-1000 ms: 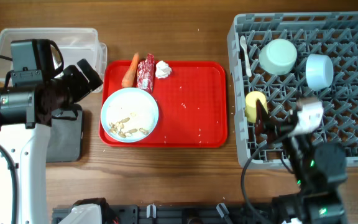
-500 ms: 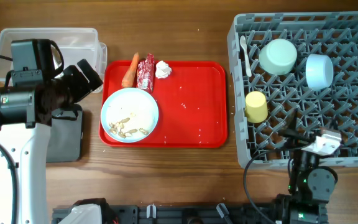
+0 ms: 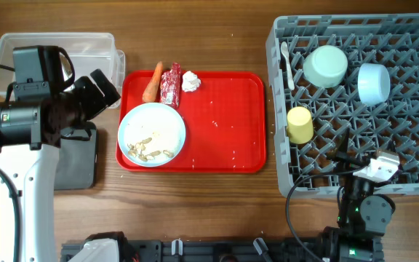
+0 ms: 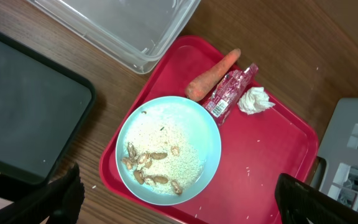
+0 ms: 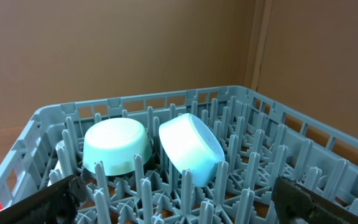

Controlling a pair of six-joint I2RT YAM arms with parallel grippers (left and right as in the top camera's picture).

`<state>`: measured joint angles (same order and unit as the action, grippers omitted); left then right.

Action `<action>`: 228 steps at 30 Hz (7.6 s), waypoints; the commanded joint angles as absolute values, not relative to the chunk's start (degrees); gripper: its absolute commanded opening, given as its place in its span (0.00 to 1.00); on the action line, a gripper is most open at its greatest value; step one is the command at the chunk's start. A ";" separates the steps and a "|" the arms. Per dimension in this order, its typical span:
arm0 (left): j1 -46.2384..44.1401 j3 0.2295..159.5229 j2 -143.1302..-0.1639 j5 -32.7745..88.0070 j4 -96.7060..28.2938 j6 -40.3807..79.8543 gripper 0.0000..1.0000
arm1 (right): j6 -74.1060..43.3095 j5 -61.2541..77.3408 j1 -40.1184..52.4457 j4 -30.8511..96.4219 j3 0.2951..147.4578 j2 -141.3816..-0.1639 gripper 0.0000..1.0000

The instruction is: Sort waste into correct bins and load items into the dishwasher rack

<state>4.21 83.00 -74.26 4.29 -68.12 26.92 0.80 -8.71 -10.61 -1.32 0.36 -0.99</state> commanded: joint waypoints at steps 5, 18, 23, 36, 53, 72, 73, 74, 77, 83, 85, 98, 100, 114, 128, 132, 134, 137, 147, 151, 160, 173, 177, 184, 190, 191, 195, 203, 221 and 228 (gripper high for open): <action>4.40 83.48 -74.15 3.68 -67.99 27.55 1.00 | 1.48 -9.43 -10.85 -1.39 0.30 -0.27 0.99; -18.35 83.24 -92.42 0.64 -49.71 24.40 0.80 | 1.48 -9.43 -10.85 -1.39 0.30 -0.27 1.00; -24.75 83.24 -108.60 -8.32 -39.35 24.43 0.80 | 1.48 -9.43 -10.85 -1.39 0.30 -0.27 1.00; -23.99 84.01 -121.32 -8.43 -24.40 25.06 0.13 | 1.50 -9.43 -10.85 -1.39 0.30 -0.27 1.00; 3.84 87.77 -105.03 -14.59 -44.36 30.28 0.45 | 1.48 -9.43 -10.85 -1.39 0.30 -0.27 1.00; -16.67 82.65 -116.73 -5.48 -36.60 12.40 0.62 | 1.50 -9.43 -10.85 -1.39 0.30 -0.27 1.00; -16.67 82.65 -117.78 -5.54 -35.57 12.40 0.62 | 1.48 -9.43 -10.85 -1.39 0.30 -0.27 1.00; -16.60 82.65 -118.61 -5.78 -34.96 12.43 0.62 | 1.50 -9.43 -10.85 -1.39 0.30 -0.27 1.00; -16.58 82.65 -120.92 -5.89 -32.97 12.62 0.70 | 1.48 -9.43 -10.85 -1.39 0.30 -0.27 0.99; -16.67 82.83 -123.17 -2.28 -32.82 12.64 0.18 | 1.48 -9.43 -10.85 -1.39 0.30 -0.27 1.00; -16.49 84.71 -120.88 -1.56 -34.59 15.66 0.04 | 1.48 -9.43 -10.85 -1.39 0.30 -0.27 1.00; 1.02 87.29 -107.63 -15.62 -33.95 20.18 0.04 | 1.50 -9.43 -10.85 -1.39 0.30 -0.27 1.00; 3.62 87.29 -110.78 -13.91 -31.83 20.03 0.40 | 1.50 -9.43 -10.85 -1.39 0.30 -0.27 1.00; -10.76 85.54 -109.32 -6.20 -43.00 11.92 0.57 | 1.45 -9.43 -10.85 -1.39 0.30 -0.27 1.00; -8.97 83.57 -120.86 -8.38 -37.12 5.48 0.60 | 1.48 -9.43 -10.85 -1.39 0.30 -0.27 1.00; -8.99 83.59 -121.49 -8.38 -36.77 0.60 0.44 | 1.48 -9.43 -10.85 -1.39 0.30 -0.27 1.00; -8.97 83.72 -121.40 -8.43 -36.82 -1.13 0.31 | 1.48 -9.43 -10.85 -1.39 0.30 -0.27 1.00; -8.67 85.32 -119.85 -9.06 -37.06 1.32 0.21 | 1.48 -9.43 -10.85 -1.39 0.30 -0.27 1.00; -7.01 90.28 -99.70 -11.70 -39.05 17.19 0.26 | 1.50 -9.43 -10.85 -1.39 0.30 -0.27 1.00; 0.03 90.00 -99.90 -14.68 -44.69 34.65 0.22 | 1.48 -9.43 -10.85 -1.39 0.30 -0.27 1.00; 10.76 89.47 -109.47 -3.66 -44.27 46.70 0.13 | 1.48 -9.43 -10.85 -1.39 0.30 -0.27 1.00; 13.06 89.47 -96.66 -4.36 -61.91 45.08 0.04 | 1.48 -9.43 -10.85 -1.39 0.30 -0.27 1.00; 13.34 89.32 -94.02 -5.30 -76.34 45.47 0.04 | 1.48 -9.43 -10.85 -1.39 0.30 -0.27 1.00; 16.01 72.97 -92.25 -13.56 -74.00 51.92 0.04 | 1.48 -9.43 -10.85 -1.39 0.30 -0.27 1.00; 22.83 63.13 -92.25 -13.13 -67.35 54.57 0.04 | 1.48 -9.41 -10.85 -1.39 0.30 -0.27 1.00; 23.38 63.11 -92.25 -13.10 -67.00 54.57 0.11 | 1.48 -9.43 -10.85 -1.39 0.30 -0.27 1.00; 24.80 63.24 -92.25 -3.14 -66.35 54.46 0.95 | 1.50 -9.43 -10.85 -1.39 0.30 -0.27 1.00; 12.53 67.42 -87.88 7.46 -62.22 46.52 0.80 | 1.48 -9.43 -10.85 -1.39 0.30 -0.27 1.00; -36.51 67.42 -109.65 -20.91 -42.28 36.67 0.30 | 1.48 -9.43 -10.85 -1.39 0.30 -0.27 1.00; -35.86 67.42 -111.22 -22.83 -38.04 36.23 0.27 | 1.48 -9.43 -10.85 -1.39 0.30 -0.27 1.00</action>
